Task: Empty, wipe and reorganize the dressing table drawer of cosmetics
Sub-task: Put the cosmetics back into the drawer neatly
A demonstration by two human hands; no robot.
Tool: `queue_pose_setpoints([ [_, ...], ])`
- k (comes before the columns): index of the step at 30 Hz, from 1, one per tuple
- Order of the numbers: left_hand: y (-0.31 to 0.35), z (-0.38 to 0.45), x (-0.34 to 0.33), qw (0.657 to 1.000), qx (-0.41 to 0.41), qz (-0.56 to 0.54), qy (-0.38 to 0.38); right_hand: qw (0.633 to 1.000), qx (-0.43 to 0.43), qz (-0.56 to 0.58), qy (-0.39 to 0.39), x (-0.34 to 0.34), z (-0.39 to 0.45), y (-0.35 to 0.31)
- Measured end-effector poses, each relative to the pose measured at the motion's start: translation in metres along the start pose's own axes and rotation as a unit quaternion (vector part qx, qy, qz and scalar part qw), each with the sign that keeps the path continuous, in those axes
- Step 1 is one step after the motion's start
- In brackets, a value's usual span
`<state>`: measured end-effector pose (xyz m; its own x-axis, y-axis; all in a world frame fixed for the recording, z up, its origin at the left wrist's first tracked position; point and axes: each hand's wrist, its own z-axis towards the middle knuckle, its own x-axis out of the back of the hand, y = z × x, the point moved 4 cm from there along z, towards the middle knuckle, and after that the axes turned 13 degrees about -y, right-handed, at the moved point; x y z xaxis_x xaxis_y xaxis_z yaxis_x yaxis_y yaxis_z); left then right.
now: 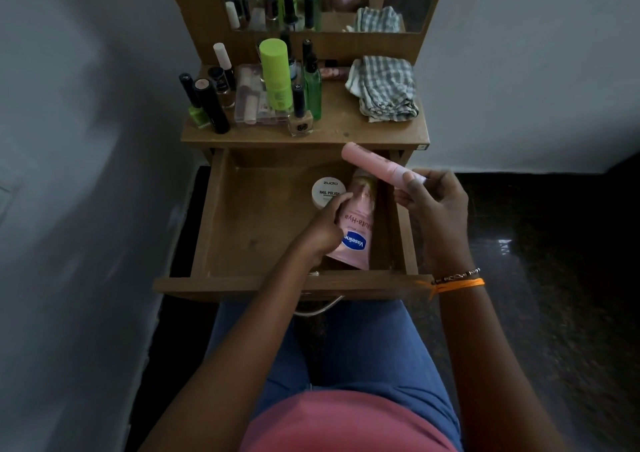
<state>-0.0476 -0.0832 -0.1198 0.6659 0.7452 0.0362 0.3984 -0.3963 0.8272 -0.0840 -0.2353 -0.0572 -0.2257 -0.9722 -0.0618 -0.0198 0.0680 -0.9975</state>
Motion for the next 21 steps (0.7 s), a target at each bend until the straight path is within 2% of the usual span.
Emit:
queue_pose_setpoints([
  [8,0.005,0.012,-0.012,0.99,0.015,0.14,-0.016,1.0,-0.019,-0.011,-0.02,0.0,0.003,0.011],
  [14,0.001,0.013,-0.007,0.985,0.013,0.166,-0.031,0.997,-0.055,-0.023,-0.043,0.001,0.003,0.021],
  [16,-0.004,0.012,0.005,0.983,0.013,0.181,0.007,0.996,-0.064,-0.031,-0.048,-0.001,0.002,0.024],
  [19,-0.007,0.005,0.042,0.972,0.031,0.186,0.141,0.993,-0.08,-0.053,-0.067,-0.005,0.002,0.027],
  [21,-0.004,-0.007,0.064,0.963,0.021,0.186,0.194,0.986,-0.084,-0.093,-0.108,-0.009,0.002,0.031],
])
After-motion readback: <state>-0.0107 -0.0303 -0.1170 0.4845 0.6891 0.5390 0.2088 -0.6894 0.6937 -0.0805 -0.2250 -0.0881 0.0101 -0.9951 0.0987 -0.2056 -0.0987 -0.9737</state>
